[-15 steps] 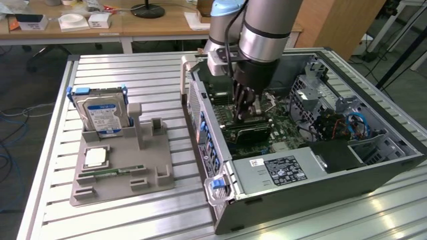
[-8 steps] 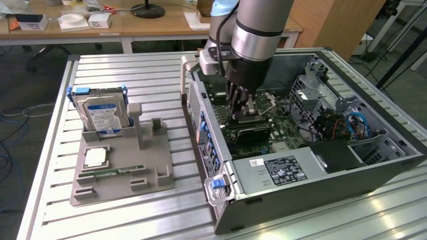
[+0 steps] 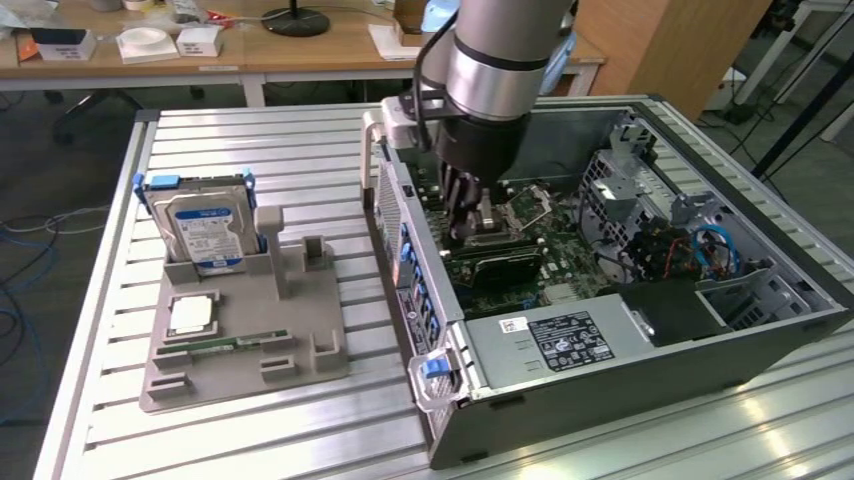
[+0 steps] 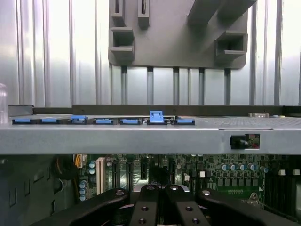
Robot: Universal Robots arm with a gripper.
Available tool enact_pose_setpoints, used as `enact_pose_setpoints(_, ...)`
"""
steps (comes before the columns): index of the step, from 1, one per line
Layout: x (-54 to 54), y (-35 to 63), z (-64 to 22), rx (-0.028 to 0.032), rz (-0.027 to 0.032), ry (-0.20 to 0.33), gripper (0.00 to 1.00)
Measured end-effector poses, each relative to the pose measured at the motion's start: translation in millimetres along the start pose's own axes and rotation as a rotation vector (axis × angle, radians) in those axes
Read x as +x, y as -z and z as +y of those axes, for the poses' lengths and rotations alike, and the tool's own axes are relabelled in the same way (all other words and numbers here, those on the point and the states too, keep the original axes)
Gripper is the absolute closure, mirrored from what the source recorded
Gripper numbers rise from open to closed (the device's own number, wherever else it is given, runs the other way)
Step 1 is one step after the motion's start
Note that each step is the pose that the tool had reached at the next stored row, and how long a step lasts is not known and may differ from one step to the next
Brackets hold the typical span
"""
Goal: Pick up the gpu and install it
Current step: 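Press down on the gpu until it lock into place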
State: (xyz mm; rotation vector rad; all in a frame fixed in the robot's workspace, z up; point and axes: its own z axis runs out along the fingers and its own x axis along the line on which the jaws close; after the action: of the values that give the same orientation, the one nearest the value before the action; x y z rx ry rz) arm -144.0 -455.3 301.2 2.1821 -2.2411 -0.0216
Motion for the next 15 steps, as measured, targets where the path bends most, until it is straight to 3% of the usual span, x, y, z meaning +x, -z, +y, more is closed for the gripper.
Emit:
enact_pose_setpoints(7, 0.3, 0.6, 13.1, -0.003, 0.0001, 0.0, 0.89)
enact_pose_setpoints(15, 0.5, 2.0, 20.6, -0.0029, 0.0001, 0.0, 0.89)
